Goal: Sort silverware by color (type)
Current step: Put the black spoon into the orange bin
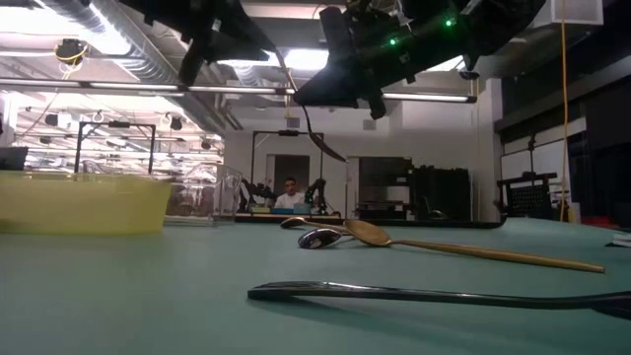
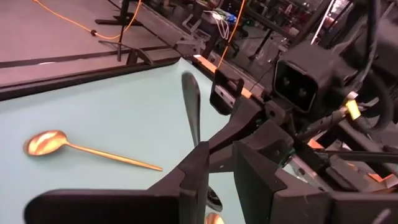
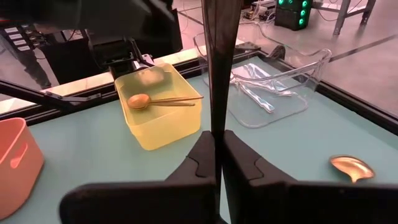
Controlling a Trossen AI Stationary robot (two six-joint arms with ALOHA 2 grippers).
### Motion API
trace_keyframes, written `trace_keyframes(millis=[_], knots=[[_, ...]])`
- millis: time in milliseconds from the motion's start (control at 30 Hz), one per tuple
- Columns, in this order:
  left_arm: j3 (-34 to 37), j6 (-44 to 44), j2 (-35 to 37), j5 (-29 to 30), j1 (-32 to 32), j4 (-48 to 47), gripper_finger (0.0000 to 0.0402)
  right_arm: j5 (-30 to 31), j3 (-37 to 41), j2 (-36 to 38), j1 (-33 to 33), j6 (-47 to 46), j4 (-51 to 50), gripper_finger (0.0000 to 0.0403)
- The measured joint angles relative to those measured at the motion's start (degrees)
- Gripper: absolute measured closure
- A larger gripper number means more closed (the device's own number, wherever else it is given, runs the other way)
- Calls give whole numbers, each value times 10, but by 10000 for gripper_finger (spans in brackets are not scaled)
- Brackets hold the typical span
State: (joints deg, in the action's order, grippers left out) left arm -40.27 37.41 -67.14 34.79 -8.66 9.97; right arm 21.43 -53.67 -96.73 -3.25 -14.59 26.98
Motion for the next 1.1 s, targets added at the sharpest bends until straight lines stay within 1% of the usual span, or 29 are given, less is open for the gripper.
trace_keyframes(millis=[200,400,933,1100], knots=[[0,0,-58,0,0,64,337,0,0,0,0,0,-1,403],[0,-1,-95,6,6,100,337,0,0,0,0,0,-1,403],[0,7,-101,4,36,103,337,4,0,0,0,-1,-3,403],[0,10,-101,-13,37,102,337,9,0,0,-1,0,-16,403]])
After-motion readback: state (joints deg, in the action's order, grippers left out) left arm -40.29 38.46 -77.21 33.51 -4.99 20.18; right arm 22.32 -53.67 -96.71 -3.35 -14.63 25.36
